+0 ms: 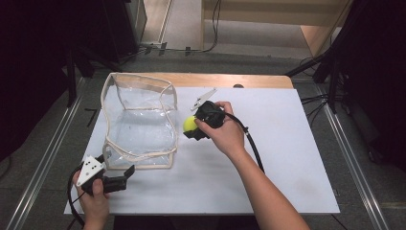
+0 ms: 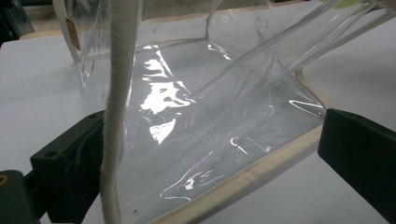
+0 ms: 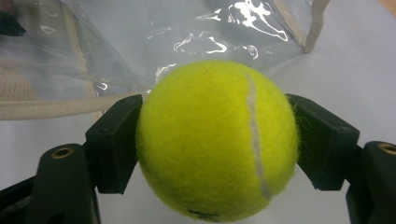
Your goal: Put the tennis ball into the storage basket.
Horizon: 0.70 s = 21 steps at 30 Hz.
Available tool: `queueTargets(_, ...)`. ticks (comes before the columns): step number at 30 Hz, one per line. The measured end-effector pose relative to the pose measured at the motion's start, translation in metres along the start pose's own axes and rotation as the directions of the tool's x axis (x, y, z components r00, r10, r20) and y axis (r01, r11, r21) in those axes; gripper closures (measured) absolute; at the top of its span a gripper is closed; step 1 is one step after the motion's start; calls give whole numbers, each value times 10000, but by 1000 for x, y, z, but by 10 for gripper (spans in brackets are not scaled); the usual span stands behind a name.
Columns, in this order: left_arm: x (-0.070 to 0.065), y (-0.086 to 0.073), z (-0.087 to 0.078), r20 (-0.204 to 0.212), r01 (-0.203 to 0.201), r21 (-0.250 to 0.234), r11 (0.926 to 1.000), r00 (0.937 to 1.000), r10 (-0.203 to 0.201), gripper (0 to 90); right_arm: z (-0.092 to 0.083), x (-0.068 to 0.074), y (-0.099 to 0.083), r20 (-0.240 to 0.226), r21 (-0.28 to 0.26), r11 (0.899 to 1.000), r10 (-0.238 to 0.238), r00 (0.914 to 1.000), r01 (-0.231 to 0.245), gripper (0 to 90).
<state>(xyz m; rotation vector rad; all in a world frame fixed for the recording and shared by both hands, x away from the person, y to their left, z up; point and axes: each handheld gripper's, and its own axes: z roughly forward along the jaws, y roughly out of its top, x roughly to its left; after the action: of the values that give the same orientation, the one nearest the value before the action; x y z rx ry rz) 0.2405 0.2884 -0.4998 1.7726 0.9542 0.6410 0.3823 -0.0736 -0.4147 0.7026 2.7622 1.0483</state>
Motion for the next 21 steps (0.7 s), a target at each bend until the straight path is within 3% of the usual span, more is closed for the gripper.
queueTargets(21,0,0,0,2,-17,15,10000,10000,17,0,-21,8,18,-80,-430,9986,-301,9995,297,225)
